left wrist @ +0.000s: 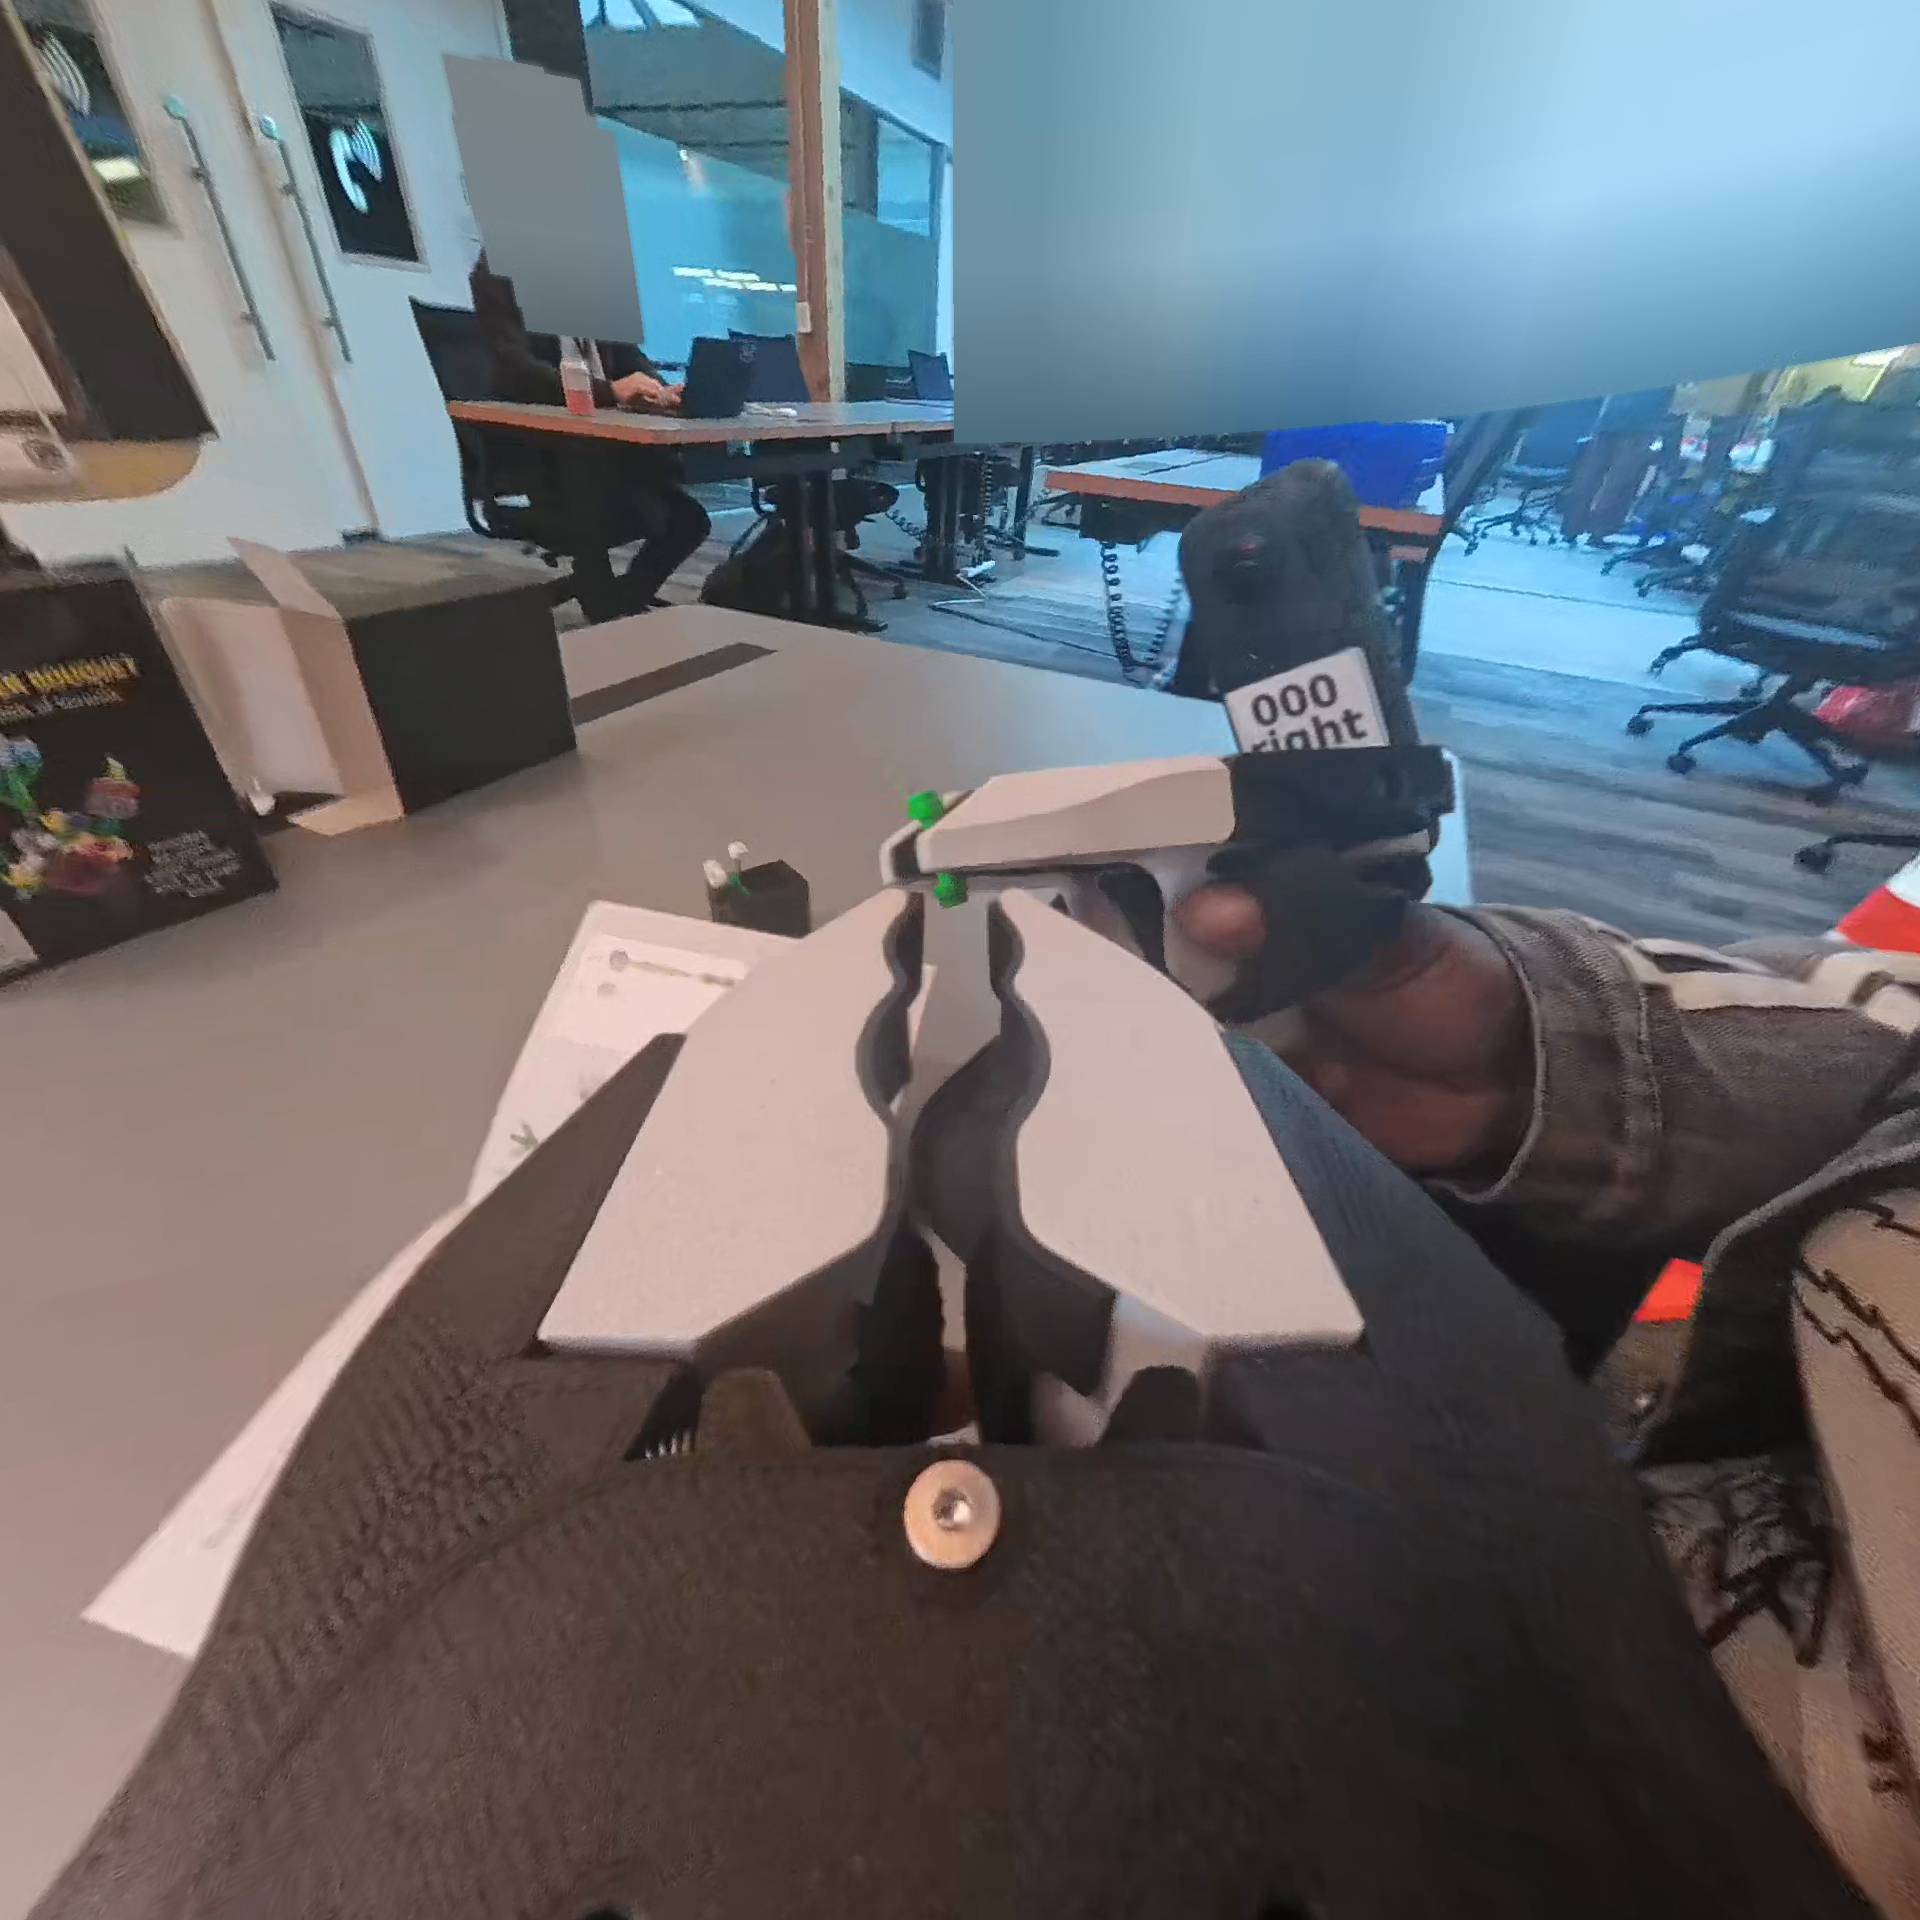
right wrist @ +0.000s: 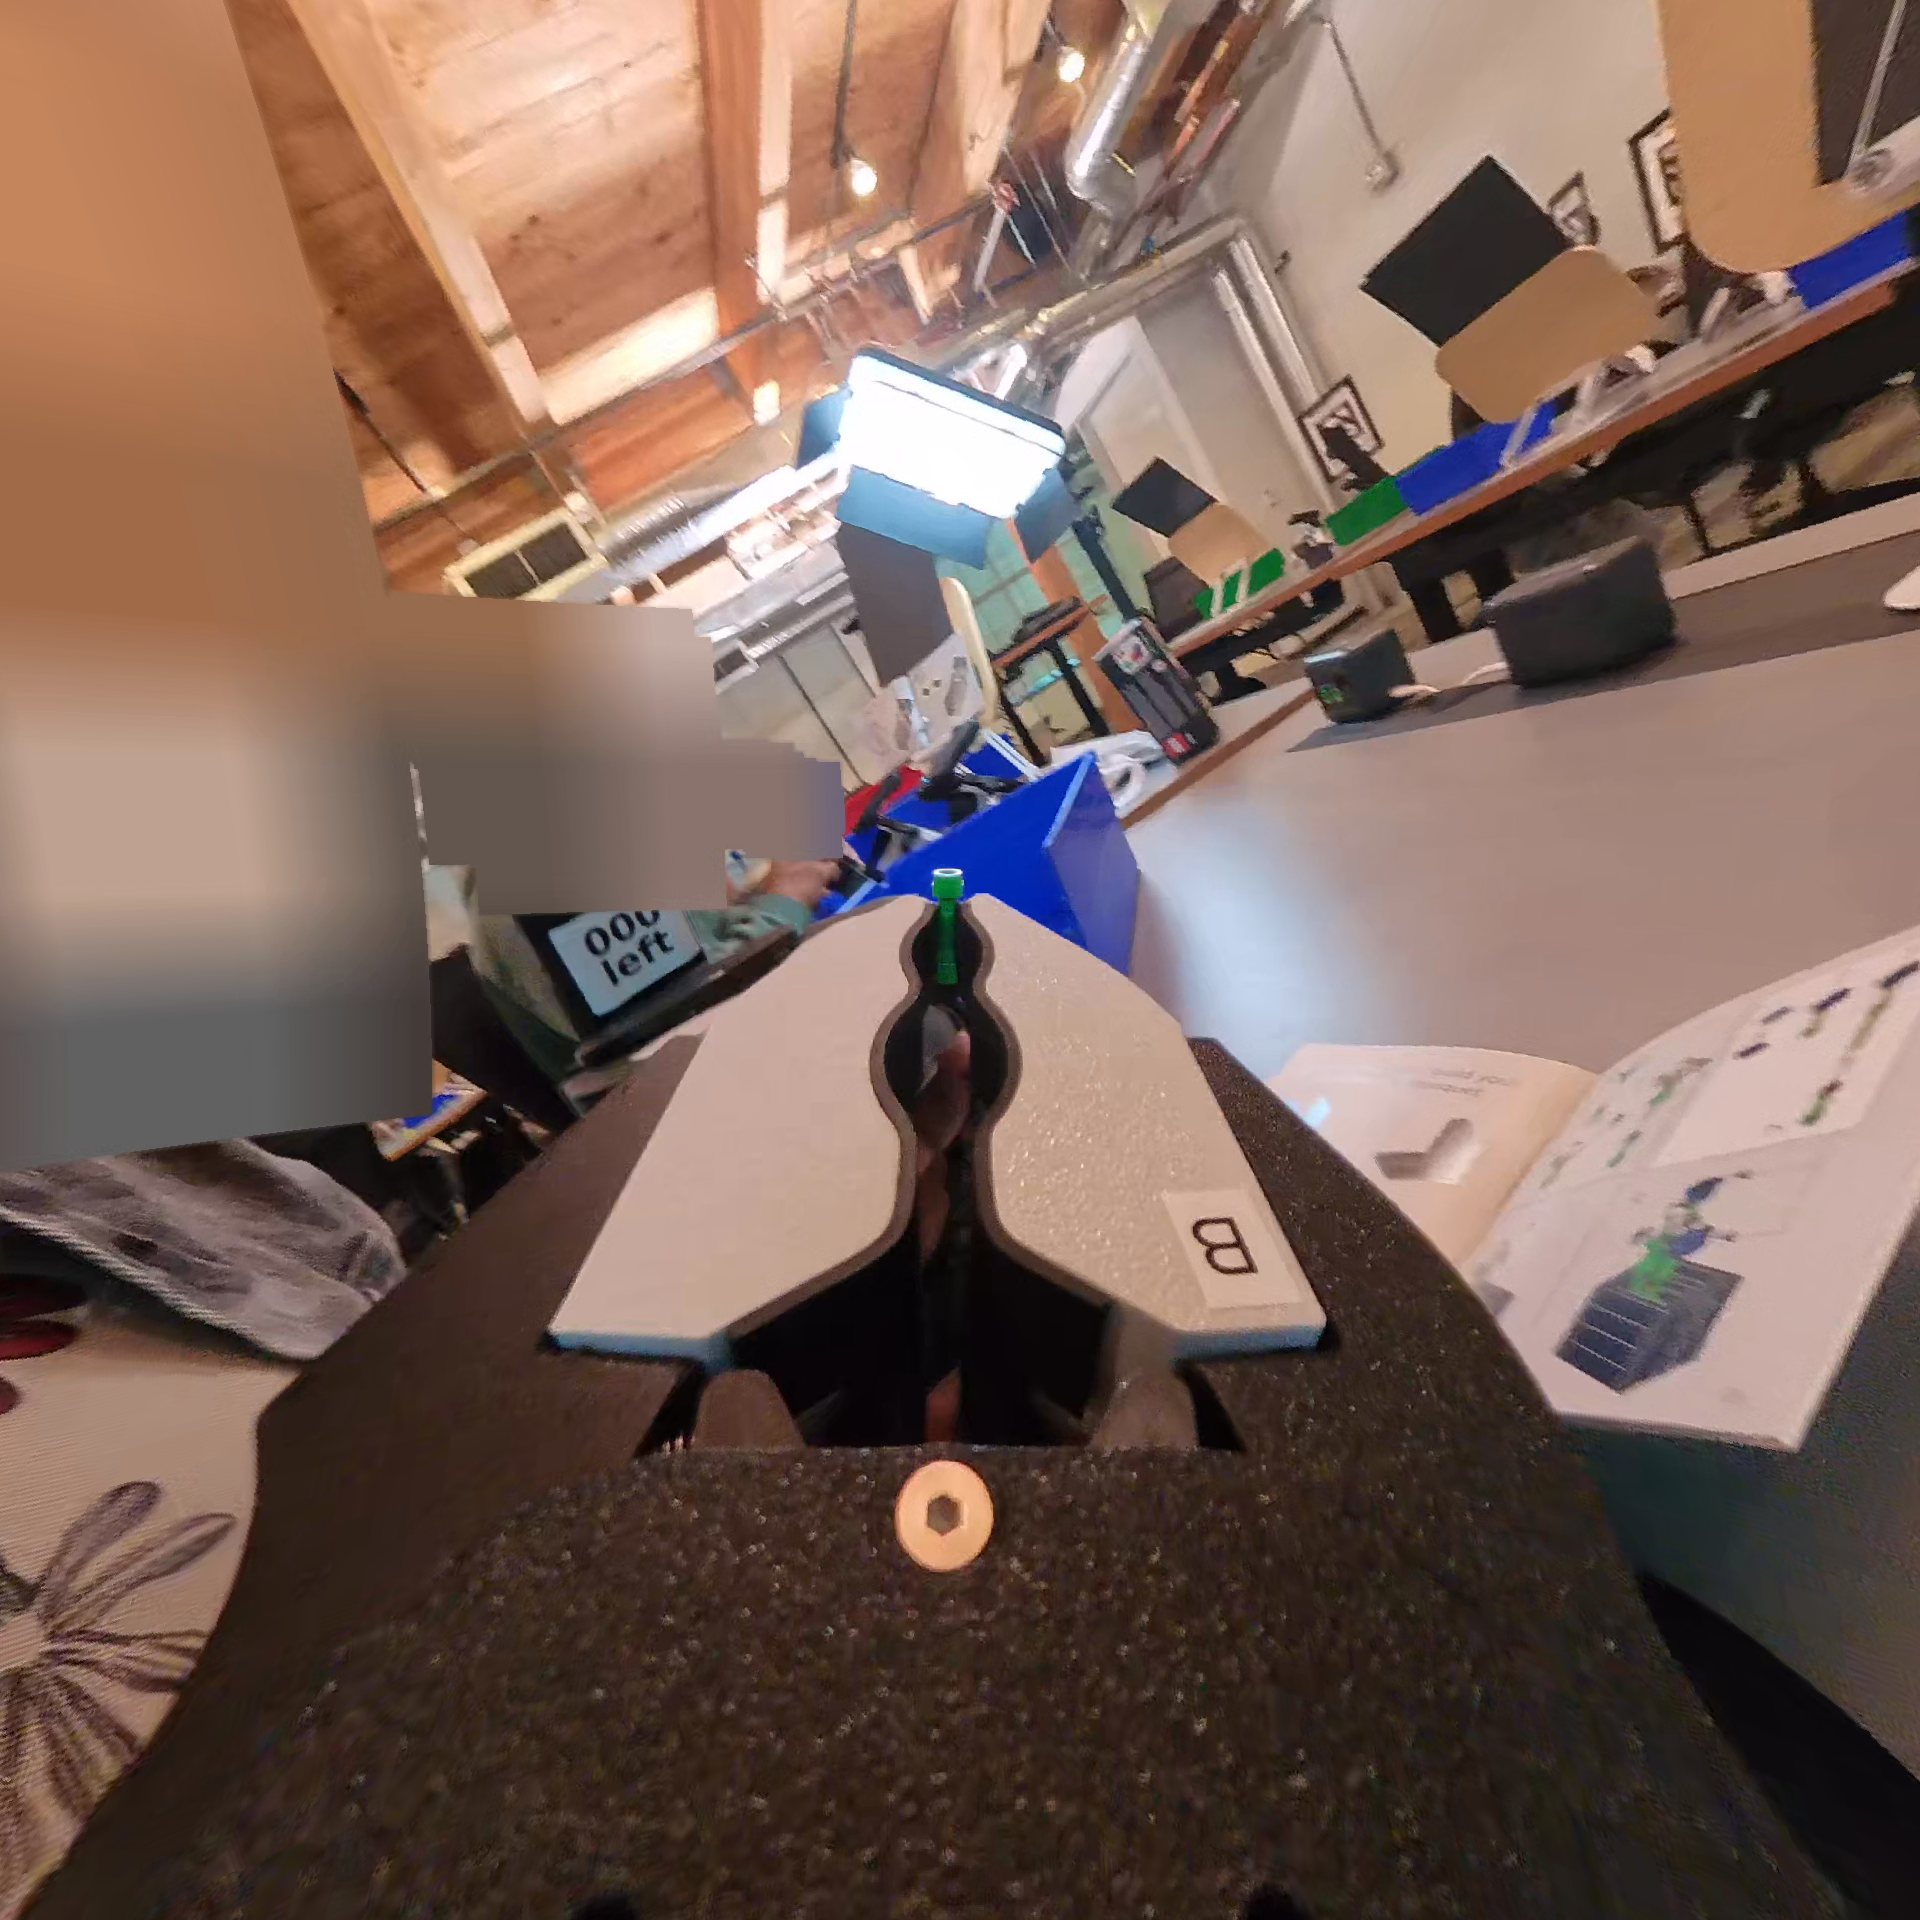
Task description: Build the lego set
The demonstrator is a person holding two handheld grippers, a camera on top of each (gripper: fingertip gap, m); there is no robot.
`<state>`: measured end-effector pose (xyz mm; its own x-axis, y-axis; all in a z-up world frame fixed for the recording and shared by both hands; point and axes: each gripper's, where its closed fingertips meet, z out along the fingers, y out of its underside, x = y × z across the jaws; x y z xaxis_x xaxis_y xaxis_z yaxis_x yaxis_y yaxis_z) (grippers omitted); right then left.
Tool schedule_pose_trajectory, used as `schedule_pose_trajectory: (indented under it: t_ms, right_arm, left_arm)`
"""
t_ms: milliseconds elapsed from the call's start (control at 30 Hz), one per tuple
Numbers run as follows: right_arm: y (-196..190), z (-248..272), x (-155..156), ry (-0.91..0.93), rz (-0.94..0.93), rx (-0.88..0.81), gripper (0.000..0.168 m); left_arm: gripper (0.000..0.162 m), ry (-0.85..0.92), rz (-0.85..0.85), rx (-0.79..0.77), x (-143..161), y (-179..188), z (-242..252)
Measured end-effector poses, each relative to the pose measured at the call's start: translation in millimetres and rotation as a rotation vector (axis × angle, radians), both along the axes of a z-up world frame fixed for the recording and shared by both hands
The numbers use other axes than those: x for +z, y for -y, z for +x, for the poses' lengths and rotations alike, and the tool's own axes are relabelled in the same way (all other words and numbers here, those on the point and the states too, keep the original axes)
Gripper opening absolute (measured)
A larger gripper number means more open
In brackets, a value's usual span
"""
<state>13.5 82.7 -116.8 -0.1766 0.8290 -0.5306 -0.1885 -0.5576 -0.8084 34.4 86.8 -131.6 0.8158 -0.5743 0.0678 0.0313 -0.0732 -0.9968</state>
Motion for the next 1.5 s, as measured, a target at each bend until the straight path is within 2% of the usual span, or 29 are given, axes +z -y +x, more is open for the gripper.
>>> schedule_pose_trajectory:
  t_ms: [33,233,467,633,700,800,1233,1300,1500]
  right_arm:
    - [-0.2,-0.4,-3.6,0.022,0.021,-0.012,0.002]
    - [1.7,-1.0,-9.9,0.072,0.059,-0.007,0.002]
    - [0.3,1.9,-1.6,0.084,0.151,0.023,0.009]
    - [-0.1,2.4,-5.3,0.135,0.198,0.042,0.004]
    - [0.4,2.2,-9.5,0.169,0.217,0.040,0.015]
    - [5.3,2.6,-13.6,0.185,0.245,0.050,0.004]
    - [4.3,12.9,-21.3,0.179,0.190,0.029,0.005]
    - [4.5,13.8,-23.2,0.184,0.181,0.034,0.009]
    - [4.6,15.1,-22.3,0.179,0.211,0.019,0.003]
  left_arm:
    - [0.007,0.022,-0.020,-0.015,-2.8,-0.4,-0.1]
    - [0.005,0.046,-0.031,-0.050,-8.7,1.5,-1.0]
    - [0.005,0.024,-0.035,-0.078,-11.7,3.3,-0.6]
    - [0.005,0.010,-0.036,-0.081,-14.7,3.6,0.4]
    - [0.004,0.015,-0.035,-0.085,-14.6,4.2,0.7]
    - [0.005,0.010,-0.034,-0.090,-15.0,4.2,1.9]
    - [0.004,-0.019,-0.056,-0.124,-22.6,4.0,10.6]
    - [0.004,-0.004,-0.047,-0.132,-20.2,4.7,11.6]
    - [0.004,0.002,-0.053,-0.132,-20.3,4.4,12.4]
